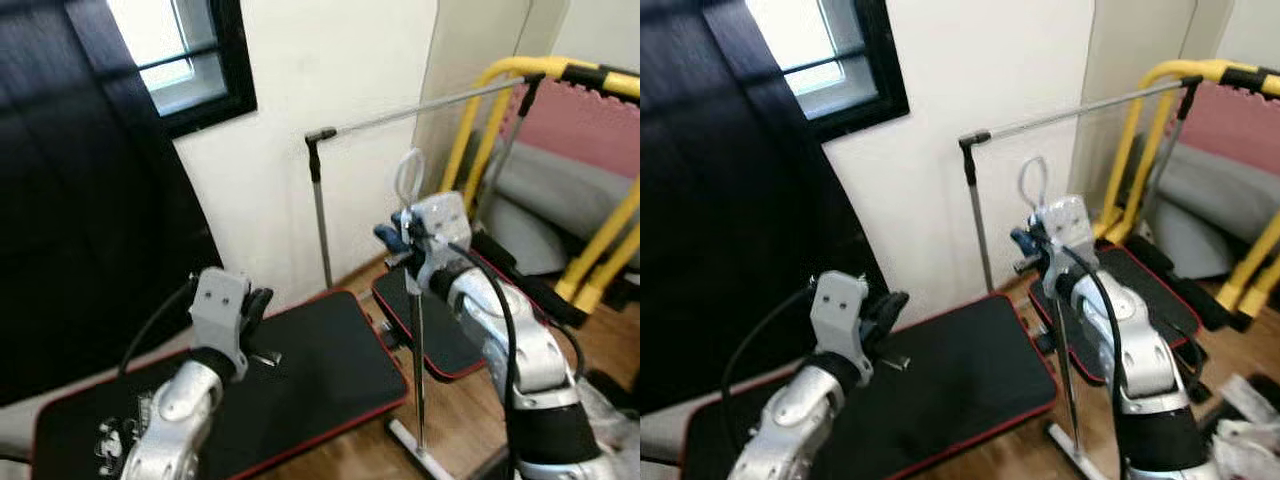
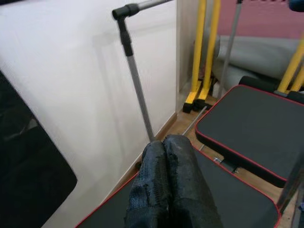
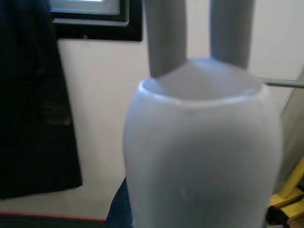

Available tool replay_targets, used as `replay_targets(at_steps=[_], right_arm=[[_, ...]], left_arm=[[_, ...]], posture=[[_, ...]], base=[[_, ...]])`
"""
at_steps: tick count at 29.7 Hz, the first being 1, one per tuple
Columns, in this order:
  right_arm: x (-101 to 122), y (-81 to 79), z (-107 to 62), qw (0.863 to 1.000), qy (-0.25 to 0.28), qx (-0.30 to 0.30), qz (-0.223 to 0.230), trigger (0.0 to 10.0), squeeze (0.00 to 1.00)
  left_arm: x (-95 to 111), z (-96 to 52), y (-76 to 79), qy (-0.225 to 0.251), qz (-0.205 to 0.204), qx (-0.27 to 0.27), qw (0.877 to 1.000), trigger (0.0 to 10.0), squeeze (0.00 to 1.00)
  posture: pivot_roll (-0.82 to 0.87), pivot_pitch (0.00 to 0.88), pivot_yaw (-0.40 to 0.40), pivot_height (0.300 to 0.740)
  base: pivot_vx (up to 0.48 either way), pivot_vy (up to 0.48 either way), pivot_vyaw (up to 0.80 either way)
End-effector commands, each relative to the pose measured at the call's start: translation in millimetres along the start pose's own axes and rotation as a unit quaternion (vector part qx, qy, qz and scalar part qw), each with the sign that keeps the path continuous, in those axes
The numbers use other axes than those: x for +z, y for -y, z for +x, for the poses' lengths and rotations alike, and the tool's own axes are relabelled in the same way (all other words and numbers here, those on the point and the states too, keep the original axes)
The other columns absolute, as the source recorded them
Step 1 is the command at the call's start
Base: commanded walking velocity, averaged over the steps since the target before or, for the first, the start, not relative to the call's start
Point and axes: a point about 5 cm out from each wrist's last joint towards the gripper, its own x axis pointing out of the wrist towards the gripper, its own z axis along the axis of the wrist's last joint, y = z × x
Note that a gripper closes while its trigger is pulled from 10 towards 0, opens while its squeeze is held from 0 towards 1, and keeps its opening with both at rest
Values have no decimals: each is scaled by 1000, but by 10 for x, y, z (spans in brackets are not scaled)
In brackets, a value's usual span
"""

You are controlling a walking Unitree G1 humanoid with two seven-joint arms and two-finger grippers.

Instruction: Sweep floor

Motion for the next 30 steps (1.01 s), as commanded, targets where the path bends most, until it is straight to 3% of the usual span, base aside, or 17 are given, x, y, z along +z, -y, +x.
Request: replay_targets(at_steps=[1,14,20,30], right_arm=[[49,-21,17,1000,13,7,-1,10000,0],[1,-39,22,1000,8,4,0,10000,0],[-14,-28,29,1000,7,-1,3,10000,0],[-48,-14,36,1000,-1,-9,2,10000,0]], left_arm=[[-51,3,-20,-15,-3,20,1000,10000,0],[-60,8,-21,-18,2,19,1000,10000,0],[-69,6,-15,-20,3,20,1000,10000,0],[-69,6,-8,-19,4,20,1000,10000,0]], posture=[[-9,0,18,740],[-8,0,20,740],[-7,0,19,740],[2,0,17,740]], base=[[0,0,0],[-283,0,0],[-311,0,-350],[-240,0,-800]])
